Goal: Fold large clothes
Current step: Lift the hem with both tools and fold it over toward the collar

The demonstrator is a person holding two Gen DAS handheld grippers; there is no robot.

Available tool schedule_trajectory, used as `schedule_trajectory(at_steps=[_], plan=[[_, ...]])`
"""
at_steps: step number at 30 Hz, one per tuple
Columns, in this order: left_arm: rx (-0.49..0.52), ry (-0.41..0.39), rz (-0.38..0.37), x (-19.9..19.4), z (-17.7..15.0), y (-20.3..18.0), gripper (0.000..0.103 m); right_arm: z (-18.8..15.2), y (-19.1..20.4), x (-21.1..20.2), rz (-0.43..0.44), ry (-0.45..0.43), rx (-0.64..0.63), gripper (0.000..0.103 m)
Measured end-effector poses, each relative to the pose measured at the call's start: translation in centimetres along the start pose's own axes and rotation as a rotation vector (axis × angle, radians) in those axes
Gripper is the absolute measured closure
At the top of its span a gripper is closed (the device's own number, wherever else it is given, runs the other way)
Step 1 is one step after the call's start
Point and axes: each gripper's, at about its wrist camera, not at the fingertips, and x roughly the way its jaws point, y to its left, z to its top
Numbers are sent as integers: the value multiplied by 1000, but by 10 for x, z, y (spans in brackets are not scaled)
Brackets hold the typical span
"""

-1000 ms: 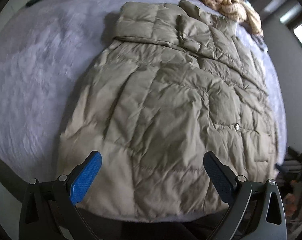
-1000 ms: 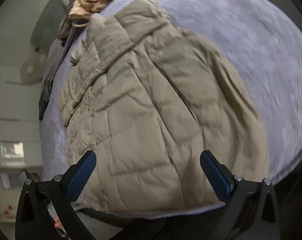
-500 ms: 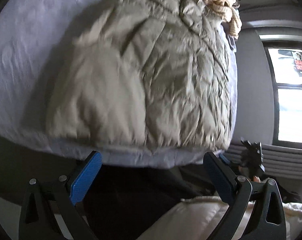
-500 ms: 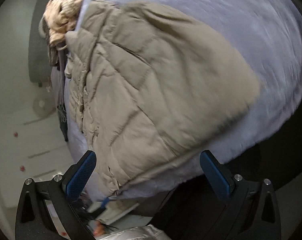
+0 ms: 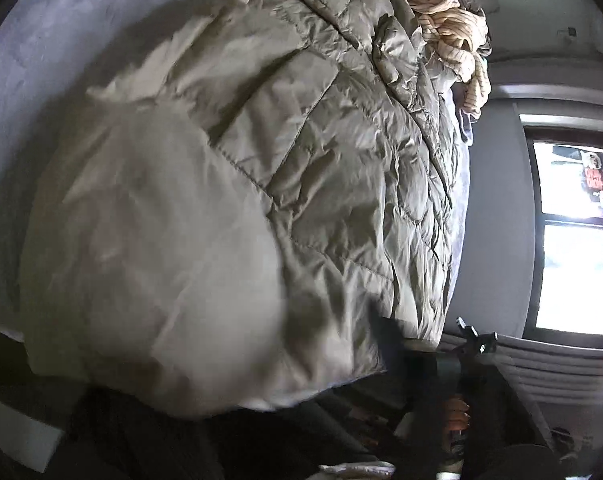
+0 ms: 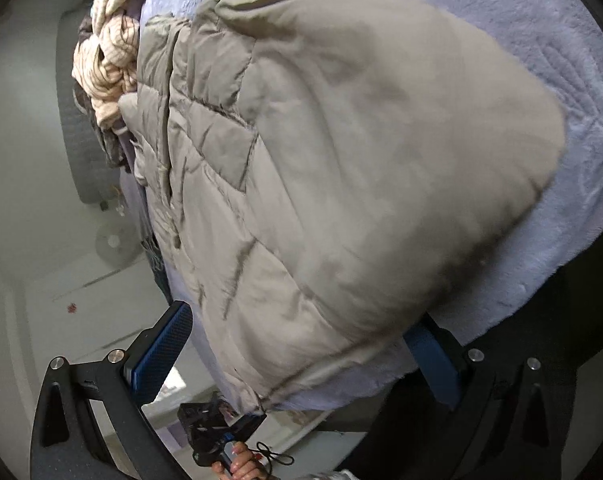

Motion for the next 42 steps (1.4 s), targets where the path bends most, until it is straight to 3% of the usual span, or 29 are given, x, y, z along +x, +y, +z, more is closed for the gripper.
schedule_trajectory(at_steps=[2,4,5,6,7,19,26,36,42], plan=[[13,-17,8,-4,3,-5,84,0,2,-1,12,-20,11,11],[49,-44,34,-8,3,-13,89,0,5,-3,-4,-29,12,54],[67,-52,43,-12,3,-18,89,1,6,-4,-23,-33,12,66],[89,-64,55,-16,3,-22,89,1,6,-5,-30,-35,13,85],[111,-73,66,-19,4,-27,89,1,6,-7,-36,-41,14,89],[291,-179,96,-68,28,-83,89,-2,78,-33,-89,-112,-238,95],[313,-252,108,-85,52,-118,89,17,143,-39,-59,-116,-376,95],[342,-413,175,-93,127,-196,89,71,267,-24,-26,-93,-616,95],[330,-489,231,-86,166,-228,89,112,321,-4,-17,-61,-704,95]])
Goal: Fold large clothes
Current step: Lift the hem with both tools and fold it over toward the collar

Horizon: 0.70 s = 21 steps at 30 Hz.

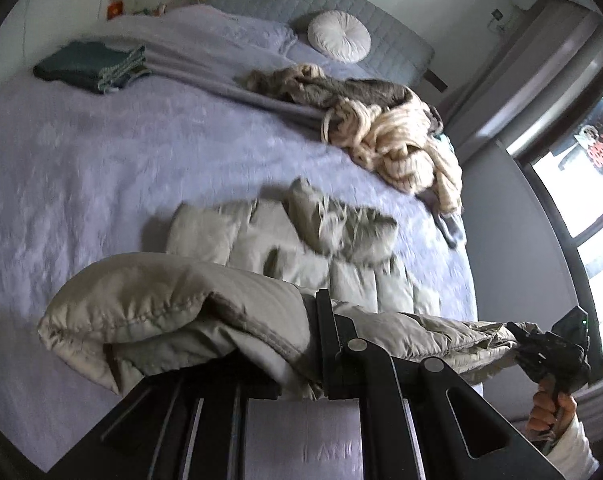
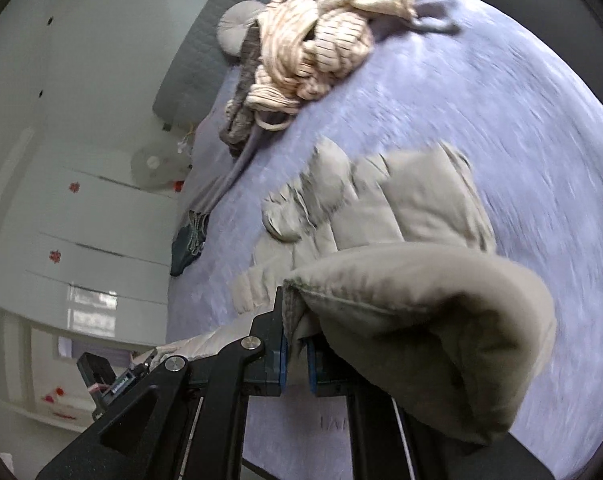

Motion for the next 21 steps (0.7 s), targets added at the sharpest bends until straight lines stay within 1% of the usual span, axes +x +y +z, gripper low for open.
schedule_trajectory(at_steps=[4,8,11,15,17,21], plan=[[-5,-4,30,15,22,-3,89,30,10,21,-16,19,-49,95],[18,36,62,47,47,0,89,54,12,46,-42,33,-69,95],[56,81,74,83,74,3,89,73,13,65,-66,29,-73,95],[36,136,67,137,98,19,89,102,11,95,-96,-6,-49,95],[39,173,77,167,102,27,89,114,0,116,-126,-11,-26,95],[87,235,127,228,100,39,89,127,-30,155,-180,-5,41,95]])
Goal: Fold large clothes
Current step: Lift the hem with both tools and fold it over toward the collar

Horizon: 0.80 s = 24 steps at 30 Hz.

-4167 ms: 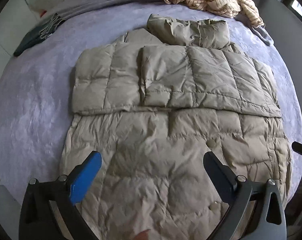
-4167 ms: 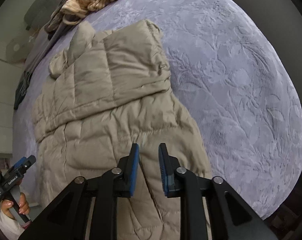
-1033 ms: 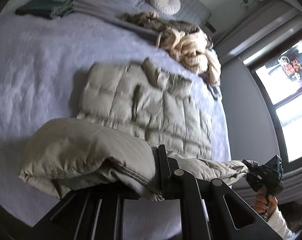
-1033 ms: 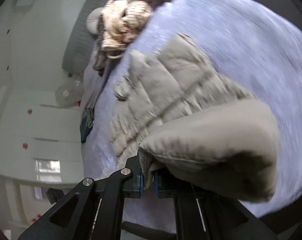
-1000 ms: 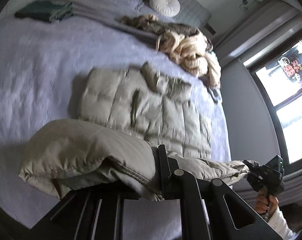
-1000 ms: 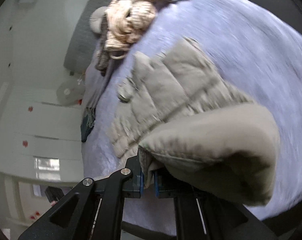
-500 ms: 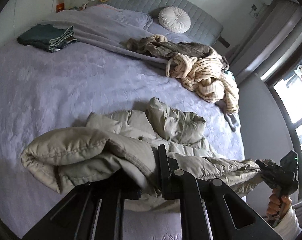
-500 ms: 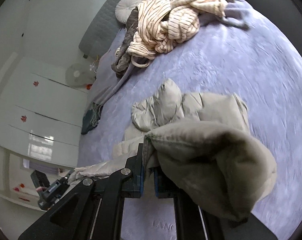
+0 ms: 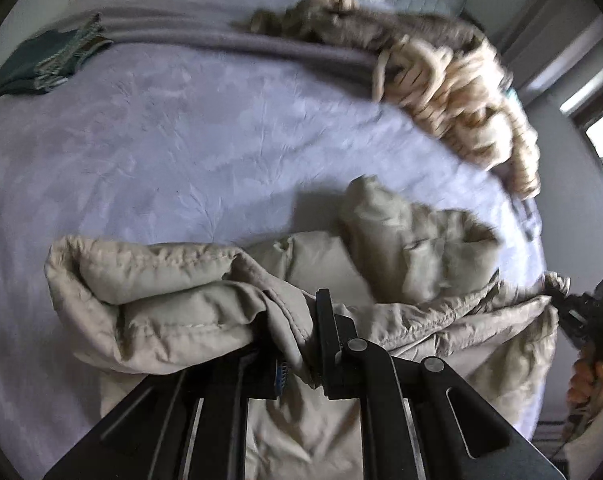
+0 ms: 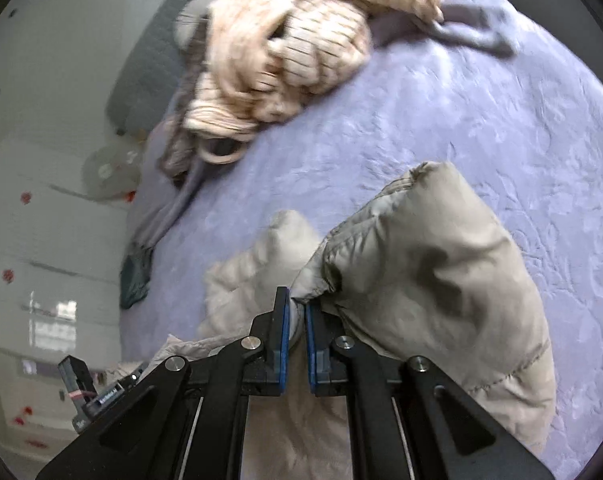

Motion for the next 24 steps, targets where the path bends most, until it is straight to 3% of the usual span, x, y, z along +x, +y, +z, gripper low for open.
schedule_trajectory(at_steps=[9,19,21,22,23,24], plan=[[11,15,-10,74,3,4,89,5,-51,69,-75,16,73,95],[97,-51,26,45,-6,-5,85,1,-49,68,-75,5,53,93],[103,-58,20,35,-7,-5,74,0,-47,65,-70,9,60,90],[104,-67,17,30,-8,-4,69,0,-46,63,-67,11,62,83],[105,-81,24,25,-9,-4,42,-1,-45,60,-64,10,62,76],[106,-97,41,20,-10,-3,3,-1,-43,56,-58,7,58,59]])
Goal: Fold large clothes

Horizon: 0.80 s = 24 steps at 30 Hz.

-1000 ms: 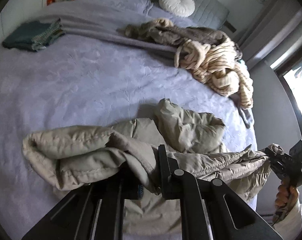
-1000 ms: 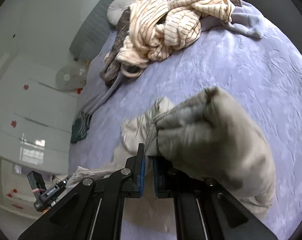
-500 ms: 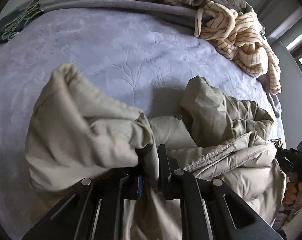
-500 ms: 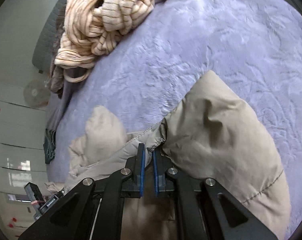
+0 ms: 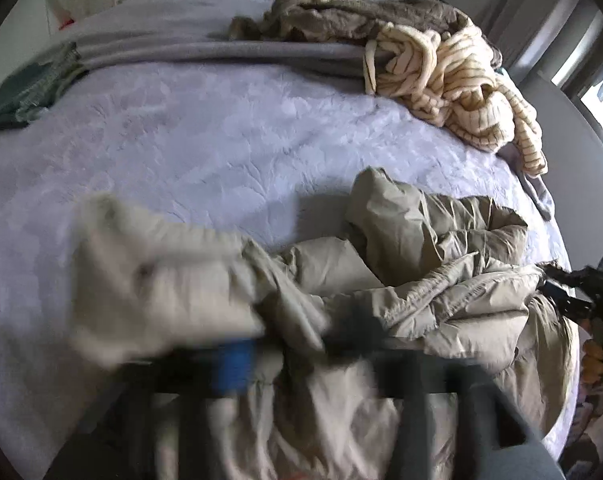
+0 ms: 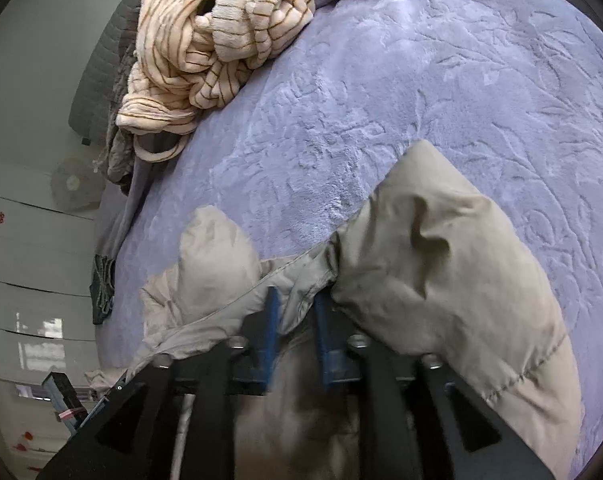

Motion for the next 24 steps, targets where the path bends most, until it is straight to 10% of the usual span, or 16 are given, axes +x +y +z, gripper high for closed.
schedule_trajectory(at_steps=[1,6,9,11,24], plan=[[5,-35,31,-8,-1,0,0,-1,2,-3,11,-6,-6,45],[32,-83,56,-22,-4,-6,1,-14,19,-19,23,-13,-90,45],[65,-85,8,-20,-4,-20,32,-30,36,-16,1,12,-182,83],[83,-67,-50,-12,-6,-33,45,-41,49,-9,-2,28,-253,85],[166,-36,29,60,-27,-59,47,-75,54,70,-58,118,-427,99]])
